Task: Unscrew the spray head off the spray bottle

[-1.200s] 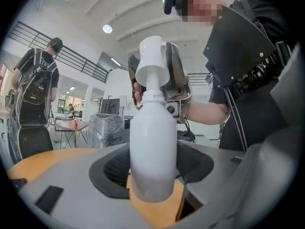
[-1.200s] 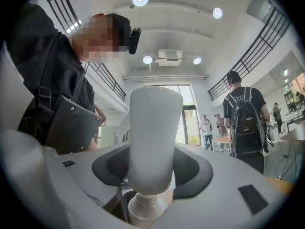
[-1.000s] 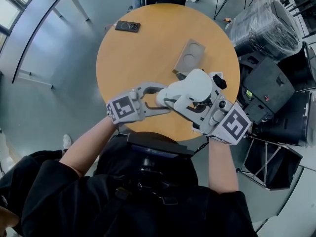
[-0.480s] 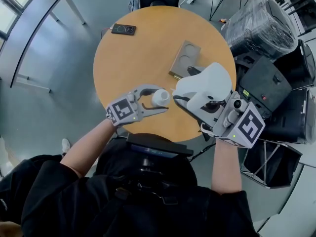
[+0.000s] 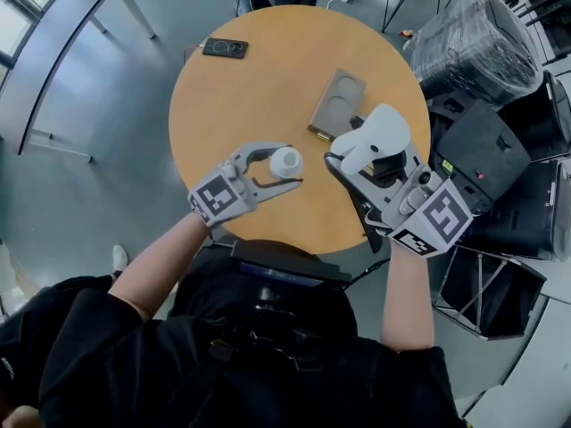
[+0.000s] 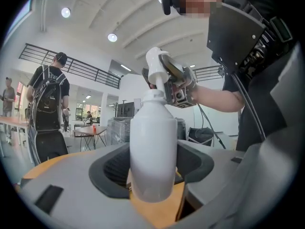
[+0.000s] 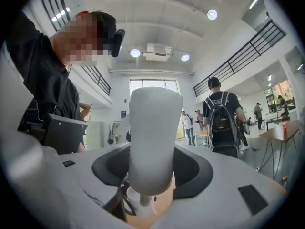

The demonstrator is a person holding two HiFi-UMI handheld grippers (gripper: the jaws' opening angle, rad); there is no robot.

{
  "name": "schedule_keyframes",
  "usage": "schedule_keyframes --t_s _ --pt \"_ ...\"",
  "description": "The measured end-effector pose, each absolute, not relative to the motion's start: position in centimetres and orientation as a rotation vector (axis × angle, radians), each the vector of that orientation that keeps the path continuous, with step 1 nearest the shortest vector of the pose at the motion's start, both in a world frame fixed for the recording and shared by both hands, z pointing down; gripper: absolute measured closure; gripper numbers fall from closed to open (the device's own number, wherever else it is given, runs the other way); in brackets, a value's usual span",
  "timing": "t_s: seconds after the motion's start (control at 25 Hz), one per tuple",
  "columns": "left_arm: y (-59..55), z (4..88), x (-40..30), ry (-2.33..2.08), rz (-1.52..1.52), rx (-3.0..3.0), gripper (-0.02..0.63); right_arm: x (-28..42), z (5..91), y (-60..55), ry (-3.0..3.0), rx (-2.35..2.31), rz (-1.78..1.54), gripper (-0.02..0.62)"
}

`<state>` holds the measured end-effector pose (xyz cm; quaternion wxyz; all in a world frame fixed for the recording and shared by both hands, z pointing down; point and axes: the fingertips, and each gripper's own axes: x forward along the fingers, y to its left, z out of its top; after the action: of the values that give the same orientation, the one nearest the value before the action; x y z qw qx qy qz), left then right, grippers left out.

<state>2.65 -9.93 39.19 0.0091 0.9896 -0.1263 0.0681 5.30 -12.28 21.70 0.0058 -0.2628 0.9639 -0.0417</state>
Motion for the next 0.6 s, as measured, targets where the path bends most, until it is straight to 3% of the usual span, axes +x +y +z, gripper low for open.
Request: schedule_keyframes --t_s 0.6 --pt "-13.5 41.2 3.4 -0.476 0.111 3.149 0.304 7.0 38.0 -16.0 3.166 -1.029 -0.634 0.336"
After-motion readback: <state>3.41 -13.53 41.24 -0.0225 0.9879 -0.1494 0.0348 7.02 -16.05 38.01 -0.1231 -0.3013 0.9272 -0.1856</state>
